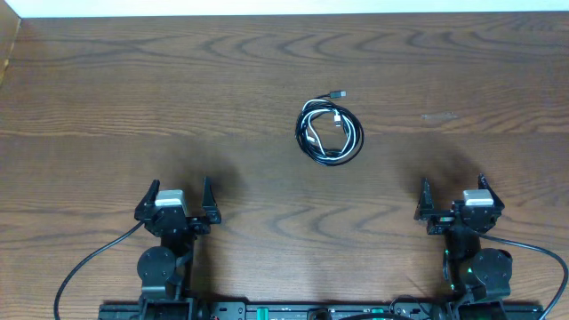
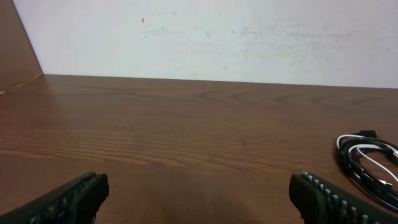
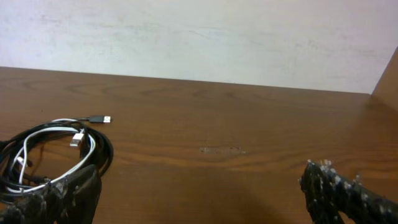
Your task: Untangle cables
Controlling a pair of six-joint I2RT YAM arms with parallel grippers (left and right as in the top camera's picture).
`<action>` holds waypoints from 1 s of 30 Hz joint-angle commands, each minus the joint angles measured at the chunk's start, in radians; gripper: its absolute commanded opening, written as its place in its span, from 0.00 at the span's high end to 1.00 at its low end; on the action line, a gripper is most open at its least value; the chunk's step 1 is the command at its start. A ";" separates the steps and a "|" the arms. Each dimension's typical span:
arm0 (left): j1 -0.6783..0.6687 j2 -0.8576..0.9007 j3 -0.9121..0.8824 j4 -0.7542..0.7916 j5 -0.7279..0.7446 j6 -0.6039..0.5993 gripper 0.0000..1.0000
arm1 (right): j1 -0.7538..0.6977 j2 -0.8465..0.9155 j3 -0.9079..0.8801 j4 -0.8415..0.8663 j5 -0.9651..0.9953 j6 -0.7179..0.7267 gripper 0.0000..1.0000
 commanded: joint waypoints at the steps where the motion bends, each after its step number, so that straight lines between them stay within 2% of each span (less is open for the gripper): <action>1: 0.005 -0.005 -0.013 -0.047 -0.021 0.014 0.02 | -0.007 -0.006 -0.002 -0.004 -0.009 -0.013 0.01; 25: 0.005 -0.005 -0.013 -0.041 -0.018 0.013 0.02 | -0.007 -0.005 -0.002 -0.004 -0.009 -0.013 0.01; 30: 0.005 -0.005 -0.012 -0.048 -0.018 -0.050 0.02 | -0.007 -0.005 -0.002 -0.004 -0.009 -0.013 0.01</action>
